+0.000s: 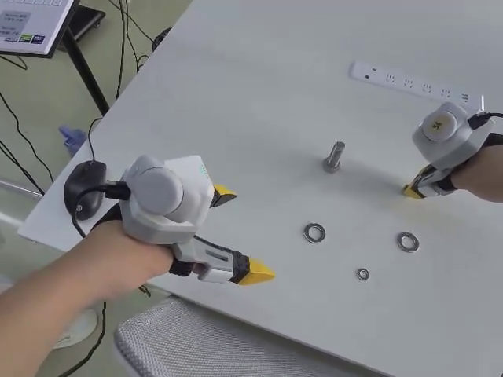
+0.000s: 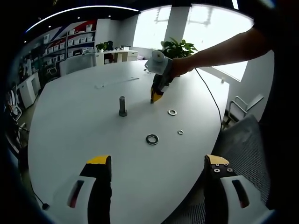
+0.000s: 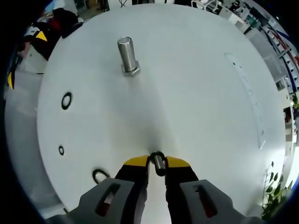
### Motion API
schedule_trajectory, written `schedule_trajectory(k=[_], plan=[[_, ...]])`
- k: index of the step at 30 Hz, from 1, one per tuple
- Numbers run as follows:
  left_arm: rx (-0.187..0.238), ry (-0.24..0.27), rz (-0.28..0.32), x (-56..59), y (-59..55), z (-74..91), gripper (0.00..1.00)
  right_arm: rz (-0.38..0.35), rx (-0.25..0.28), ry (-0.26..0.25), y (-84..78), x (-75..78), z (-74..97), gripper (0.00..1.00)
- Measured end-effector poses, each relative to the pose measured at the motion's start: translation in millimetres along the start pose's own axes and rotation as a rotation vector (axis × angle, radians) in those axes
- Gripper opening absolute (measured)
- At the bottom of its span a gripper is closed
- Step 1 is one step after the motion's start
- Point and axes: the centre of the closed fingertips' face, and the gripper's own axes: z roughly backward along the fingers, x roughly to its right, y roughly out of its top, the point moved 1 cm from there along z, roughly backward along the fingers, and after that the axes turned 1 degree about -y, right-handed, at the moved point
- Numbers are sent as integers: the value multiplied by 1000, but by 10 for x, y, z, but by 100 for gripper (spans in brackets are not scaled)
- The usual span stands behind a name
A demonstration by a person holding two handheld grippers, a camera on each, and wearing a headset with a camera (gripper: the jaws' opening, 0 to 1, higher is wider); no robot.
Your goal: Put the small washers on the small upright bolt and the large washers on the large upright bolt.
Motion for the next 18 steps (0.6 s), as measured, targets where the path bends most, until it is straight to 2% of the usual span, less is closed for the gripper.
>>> schedule_trajectory(k=[9,14,16,18], plan=[[10,32,-46,-65,28,13,87,-4,-1,-1,-6,5,-6,14],[-12,61,-120,-121,-19,7,91,-3,-4,3,-14,11,-9,14],[10,54,-131,-104,-12,-3,97,-1,-3,2,-19,17,-11,15],[-15,69,-139,-130,-53,-5,98,-5,-1,1,-20,18,-8,17]])
